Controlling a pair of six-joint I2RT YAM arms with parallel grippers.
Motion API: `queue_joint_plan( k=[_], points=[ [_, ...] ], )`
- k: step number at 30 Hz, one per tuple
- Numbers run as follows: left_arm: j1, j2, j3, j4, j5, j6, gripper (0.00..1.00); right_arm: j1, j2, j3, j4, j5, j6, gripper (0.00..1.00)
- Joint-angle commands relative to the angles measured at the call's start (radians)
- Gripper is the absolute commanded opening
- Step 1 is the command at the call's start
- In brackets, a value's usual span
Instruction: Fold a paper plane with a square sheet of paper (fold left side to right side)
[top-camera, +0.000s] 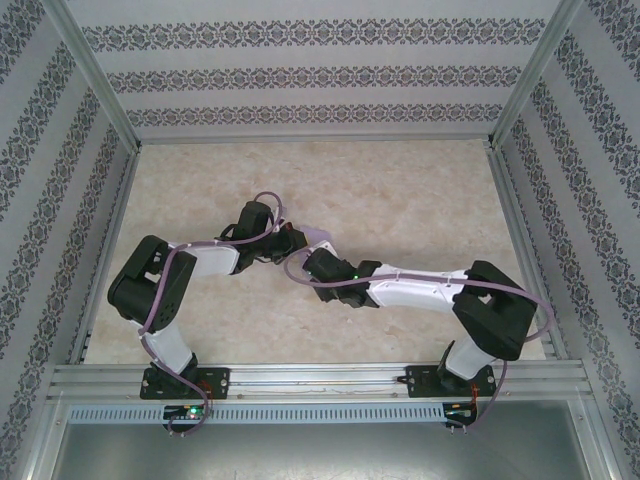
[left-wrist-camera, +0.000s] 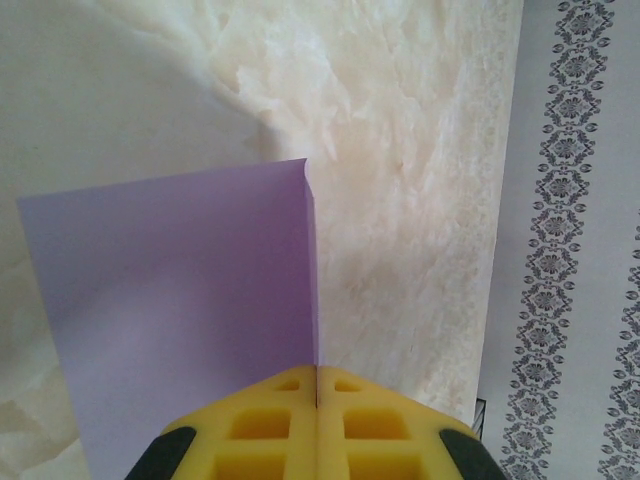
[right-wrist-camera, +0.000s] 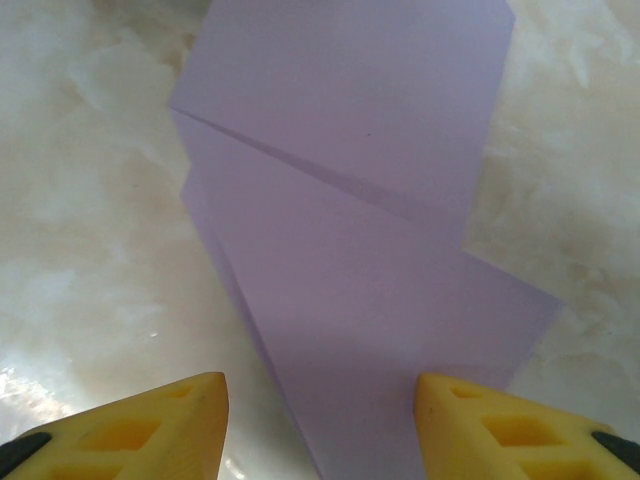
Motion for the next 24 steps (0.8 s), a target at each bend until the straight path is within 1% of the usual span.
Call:
queue_joint_plan(
  k=[1, 4, 9, 14, 19, 24],
  points=[
    [-0.006, -0.037, -0.003, -0.009, -0.01, 0.005, 0.03, 0.014, 0.037, 0.04, -0.027, 0.088, -0.01, 0.52],
    [-0.008, -0.037, 0.003, -0.013, -0.009, 0.004, 0.03, 0.017, 0.068, 0.051, -0.032, 0.098, -0.014, 0.52],
    [-0.008, -0.037, 0.009, -0.023, -0.012, 0.008, 0.03, 0.024, 0.092, 0.062, -0.032, 0.112, -0.013, 0.48],
    [-0.009, -0.03, 0.01, -0.024, -0.014, 0.009, 0.04, 0.034, 0.094, 0.068, -0.043, 0.12, -0.013, 0.44],
    [-0.009, -0.014, 0.009, -0.013, -0.015, 0.005, 0.05, 0.056, 0.087, 0.074, -0.062, 0.139, -0.008, 0.44],
    [-0.012, -0.005, 0.006, -0.002, -0.013, -0.001, 0.05, 0.06, 0.094, 0.069, -0.068, 0.146, 0.004, 0.4]
  ],
)
